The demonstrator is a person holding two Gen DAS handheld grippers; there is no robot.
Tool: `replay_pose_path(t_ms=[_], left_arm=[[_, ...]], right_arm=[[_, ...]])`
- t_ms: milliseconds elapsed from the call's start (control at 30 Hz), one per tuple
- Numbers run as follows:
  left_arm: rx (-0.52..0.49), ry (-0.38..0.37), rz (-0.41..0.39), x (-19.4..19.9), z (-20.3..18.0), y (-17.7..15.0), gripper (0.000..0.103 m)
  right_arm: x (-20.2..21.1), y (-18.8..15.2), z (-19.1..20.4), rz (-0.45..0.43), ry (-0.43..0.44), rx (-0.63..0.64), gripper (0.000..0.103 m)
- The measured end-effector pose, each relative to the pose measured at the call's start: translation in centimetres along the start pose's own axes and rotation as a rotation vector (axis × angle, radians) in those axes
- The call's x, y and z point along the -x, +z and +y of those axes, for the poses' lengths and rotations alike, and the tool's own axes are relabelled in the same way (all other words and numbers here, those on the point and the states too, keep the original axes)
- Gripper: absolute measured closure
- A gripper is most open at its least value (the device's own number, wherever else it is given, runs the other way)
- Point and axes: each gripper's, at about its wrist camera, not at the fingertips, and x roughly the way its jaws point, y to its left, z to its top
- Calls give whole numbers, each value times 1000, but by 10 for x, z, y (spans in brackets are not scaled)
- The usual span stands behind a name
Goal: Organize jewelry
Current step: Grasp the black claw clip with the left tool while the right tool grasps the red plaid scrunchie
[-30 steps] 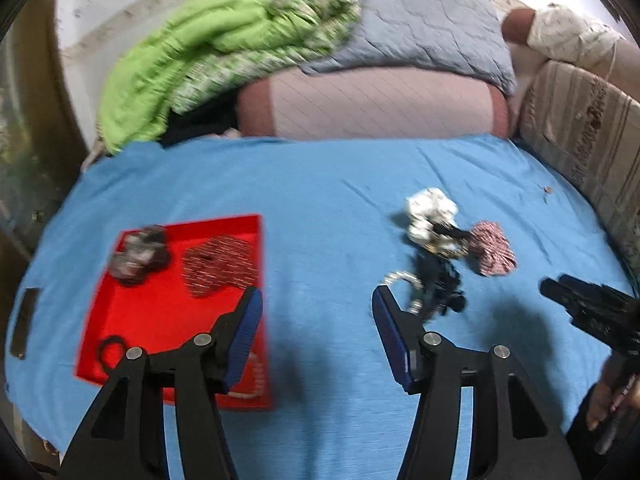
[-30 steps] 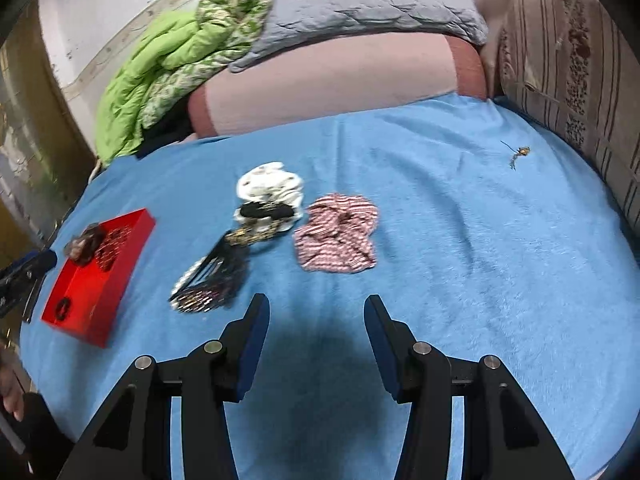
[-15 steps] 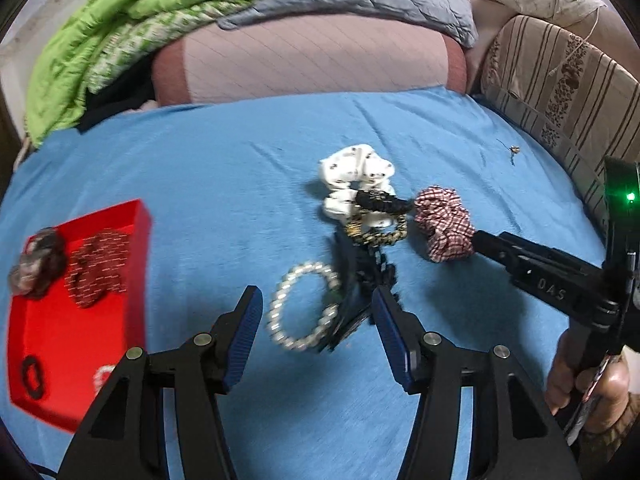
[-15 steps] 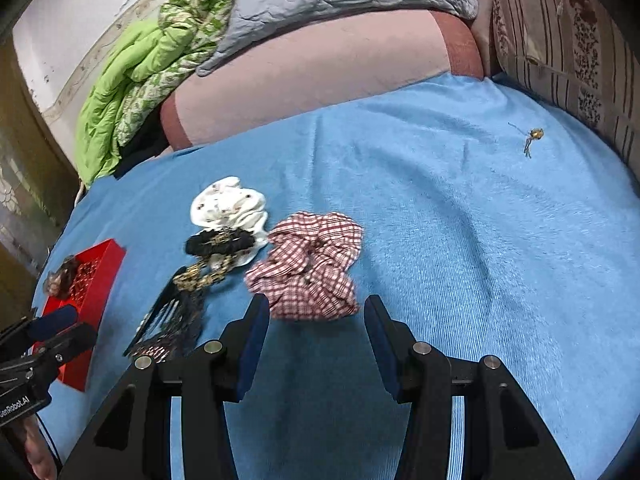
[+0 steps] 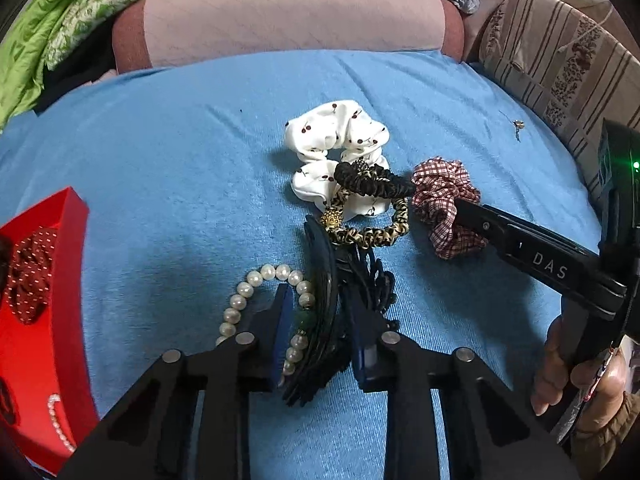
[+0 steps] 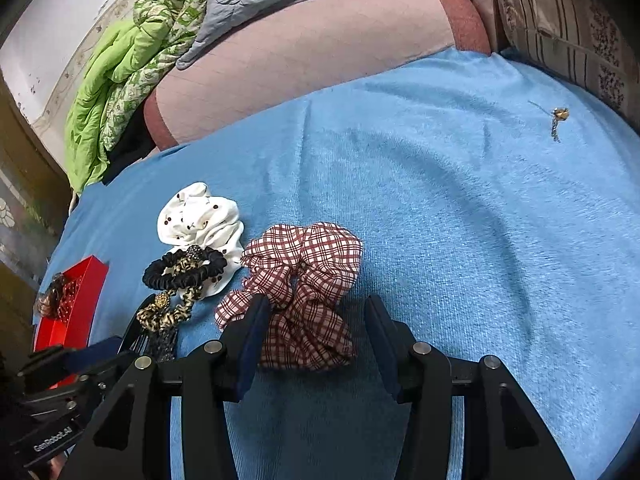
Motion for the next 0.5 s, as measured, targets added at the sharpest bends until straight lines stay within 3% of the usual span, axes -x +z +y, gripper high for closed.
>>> replay_pose_path(t_ms=[167,200,267,333,367,500], left_arm=[[-1,-5,7,-6,-3,0,90],[-1,-10,10,-7,-4,0,95],[0,-2,4,-6,-5,-1,95],[7,-5,-3,-4,-6,-1,97],[13,-12,-4,-3,-6,-1,98],[26,-38,-23,10,-6,-1,99]], right_arm=[[-7,3,-1,-1,12,1,50],[-7,3,-1,-1,17,1,53],[-10,2,-2,14,31,-3,78],[-9,3,-2,12,37,-11,82],[-8,3,-2,13,45,-14,88],[-1,2,0,-7,38,-10,90]])
